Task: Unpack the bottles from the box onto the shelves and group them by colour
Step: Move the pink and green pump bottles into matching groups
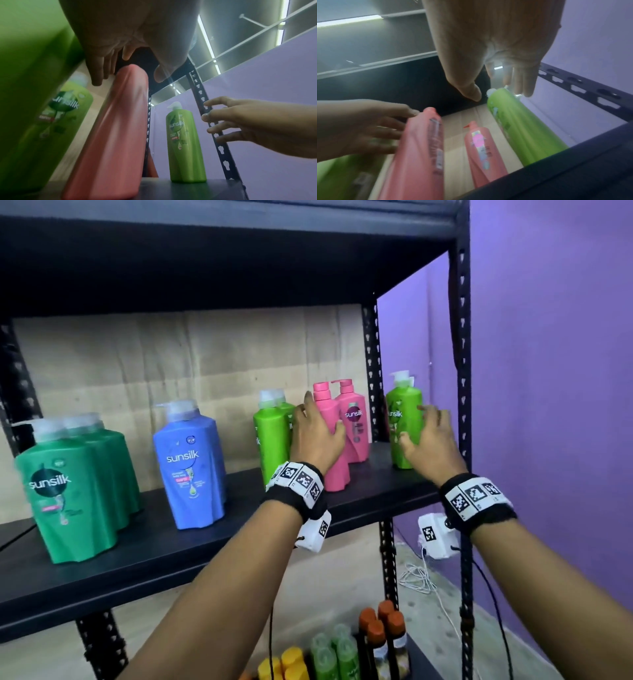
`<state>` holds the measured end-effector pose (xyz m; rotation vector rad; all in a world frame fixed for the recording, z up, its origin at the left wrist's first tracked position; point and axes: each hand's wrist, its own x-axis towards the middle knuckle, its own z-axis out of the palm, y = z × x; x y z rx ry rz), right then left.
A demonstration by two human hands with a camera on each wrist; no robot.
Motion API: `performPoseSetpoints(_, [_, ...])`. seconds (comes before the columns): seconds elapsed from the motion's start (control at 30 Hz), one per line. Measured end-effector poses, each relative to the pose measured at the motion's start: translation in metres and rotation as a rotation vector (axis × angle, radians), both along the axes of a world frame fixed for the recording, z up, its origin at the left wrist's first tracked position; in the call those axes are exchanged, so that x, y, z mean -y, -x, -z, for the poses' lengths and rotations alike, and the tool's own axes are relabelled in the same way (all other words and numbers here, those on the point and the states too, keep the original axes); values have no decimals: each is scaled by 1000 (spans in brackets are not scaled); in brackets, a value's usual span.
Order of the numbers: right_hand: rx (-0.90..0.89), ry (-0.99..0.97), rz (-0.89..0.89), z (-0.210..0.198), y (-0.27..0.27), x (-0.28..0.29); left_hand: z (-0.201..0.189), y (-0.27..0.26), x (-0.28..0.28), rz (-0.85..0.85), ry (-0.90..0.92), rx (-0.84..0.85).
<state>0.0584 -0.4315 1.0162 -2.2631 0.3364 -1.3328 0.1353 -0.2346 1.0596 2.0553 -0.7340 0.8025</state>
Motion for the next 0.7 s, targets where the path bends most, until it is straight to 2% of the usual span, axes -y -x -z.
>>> performPoseSetpoints(0.17, [44, -242, -135, -16, -33, 40, -5, -16, 26, 2, 164, -78])
performPoseSetpoints(0.4, [-64, -328, -268, -22, -65, 74, -7, -37, 49, -33, 486, -261])
performPoseSetpoints(0.7, [-141, -444, -533, -19, -82, 96, 14, -57, 55, -107, 544, -282])
